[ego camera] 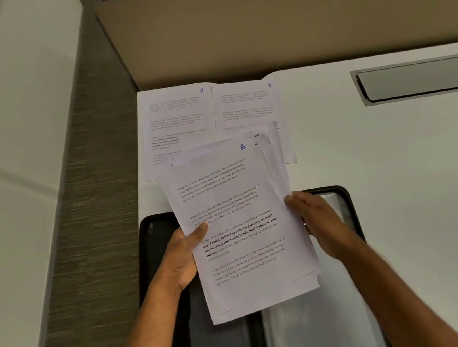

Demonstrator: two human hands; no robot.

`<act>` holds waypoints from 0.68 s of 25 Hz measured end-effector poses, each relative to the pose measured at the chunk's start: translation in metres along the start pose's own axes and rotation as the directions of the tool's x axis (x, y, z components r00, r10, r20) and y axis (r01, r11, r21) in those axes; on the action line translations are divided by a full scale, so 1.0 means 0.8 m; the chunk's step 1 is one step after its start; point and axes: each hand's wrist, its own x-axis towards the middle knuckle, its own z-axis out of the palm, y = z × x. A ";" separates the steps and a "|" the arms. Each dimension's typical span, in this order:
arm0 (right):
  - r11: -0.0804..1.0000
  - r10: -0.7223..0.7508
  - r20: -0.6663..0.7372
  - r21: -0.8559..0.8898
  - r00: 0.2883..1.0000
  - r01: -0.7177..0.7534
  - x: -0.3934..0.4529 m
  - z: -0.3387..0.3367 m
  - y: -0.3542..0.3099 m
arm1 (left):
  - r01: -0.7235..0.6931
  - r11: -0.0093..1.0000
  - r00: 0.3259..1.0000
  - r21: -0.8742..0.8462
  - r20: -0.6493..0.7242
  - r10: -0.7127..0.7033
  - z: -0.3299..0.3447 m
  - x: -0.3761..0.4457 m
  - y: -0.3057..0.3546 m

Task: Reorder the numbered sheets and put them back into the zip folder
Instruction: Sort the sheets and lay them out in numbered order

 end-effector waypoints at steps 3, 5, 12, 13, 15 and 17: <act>0.993 -0.086 -0.176 0.061 0.981 0.098 -0.014 -0.031 0.021 | -0.008 1.000 1.000 -0.028 0.019 0.008 0.036 -0.004 -0.020; 0.981 -0.100 -0.266 0.133 0.959 0.140 -0.023 -0.054 0.026 | -0.014 0.998 1.000 -0.056 -0.003 0.014 0.065 -0.006 -0.040; 0.959 -0.054 -0.253 0.258 0.966 0.121 -0.048 -0.150 0.036 | -0.068 0.996 0.994 -0.066 -0.089 0.062 0.161 -0.016 -0.096; 0.953 -0.044 -0.244 0.281 0.969 0.114 -0.048 -0.162 0.037 | -0.072 0.996 0.993 -0.059 -0.099 0.066 0.172 -0.017 -0.100; 0.941 -0.037 -0.231 0.321 0.972 0.112 -0.046 -0.187 0.038 | -0.082 0.995 0.990 -0.056 -0.115 0.075 0.193 -0.017 -0.106; 0.934 -0.034 -0.228 0.339 0.973 0.112 -0.044 -0.208 0.038 | -0.093 0.994 0.989 -0.059 -0.124 0.085 0.211 -0.016 -0.111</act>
